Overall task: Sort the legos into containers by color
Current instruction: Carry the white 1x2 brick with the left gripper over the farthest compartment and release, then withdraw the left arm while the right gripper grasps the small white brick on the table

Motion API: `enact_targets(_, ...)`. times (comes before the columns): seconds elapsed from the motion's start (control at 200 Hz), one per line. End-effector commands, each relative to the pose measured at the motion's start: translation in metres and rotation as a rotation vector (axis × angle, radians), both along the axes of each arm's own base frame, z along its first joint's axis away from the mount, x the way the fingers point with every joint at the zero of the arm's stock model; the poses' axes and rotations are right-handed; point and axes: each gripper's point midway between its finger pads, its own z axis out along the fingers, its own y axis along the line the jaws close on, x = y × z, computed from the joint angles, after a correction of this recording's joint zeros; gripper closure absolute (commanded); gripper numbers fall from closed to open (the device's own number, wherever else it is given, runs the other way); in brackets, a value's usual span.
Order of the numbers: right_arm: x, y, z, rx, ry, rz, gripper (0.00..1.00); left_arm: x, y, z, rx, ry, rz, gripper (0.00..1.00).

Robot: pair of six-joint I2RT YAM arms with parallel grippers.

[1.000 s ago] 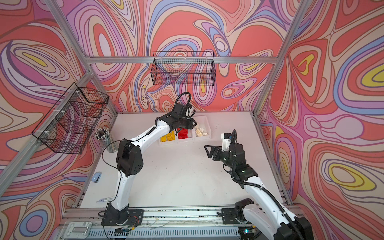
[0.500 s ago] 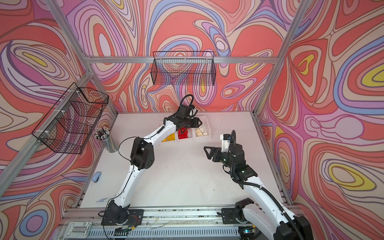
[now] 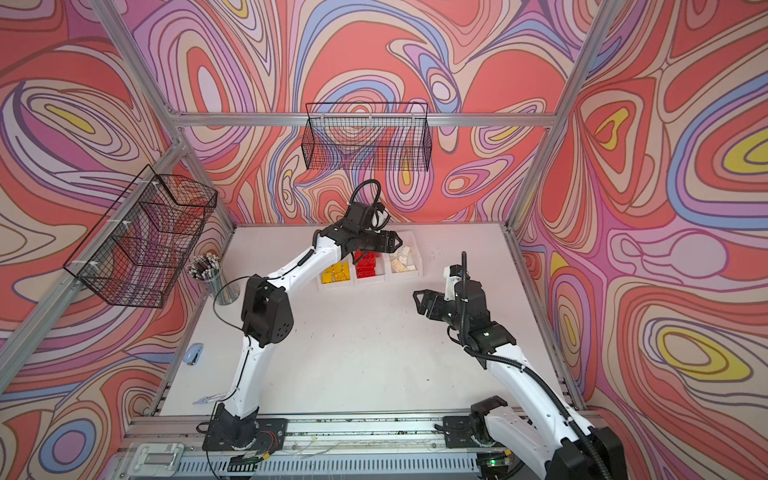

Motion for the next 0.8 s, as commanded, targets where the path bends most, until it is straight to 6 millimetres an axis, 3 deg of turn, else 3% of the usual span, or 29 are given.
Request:
enact_targets(0.0,-0.003,-0.022,-0.003,-0.079,0.069,-0.111,0.13,-0.029,0.033,0.082,0.016,-0.144,0.009,0.21)
enact_targets(0.135,-0.004,-0.039,-0.001,-0.139,0.102,-0.185,0.11,-0.076,0.071,0.104,0.066,-0.138,0.026,0.21)
enact_targets(0.275,0.0,-0.054,-0.014,-0.145,0.175,-0.236,0.1,-0.126,0.116,0.106,0.156,-0.122,0.057,0.22)
enact_targets(0.536,0.004,-0.095,-0.035,-0.093,0.321,-0.342,0.1,-0.198,0.19,0.079,0.257,-0.141,0.138,0.21)
enact_targets(0.791,-0.01,-0.14,-0.058,-0.197,0.447,-0.496,0.08,-0.236,0.21,0.039,0.235,-0.11,0.137,0.21)
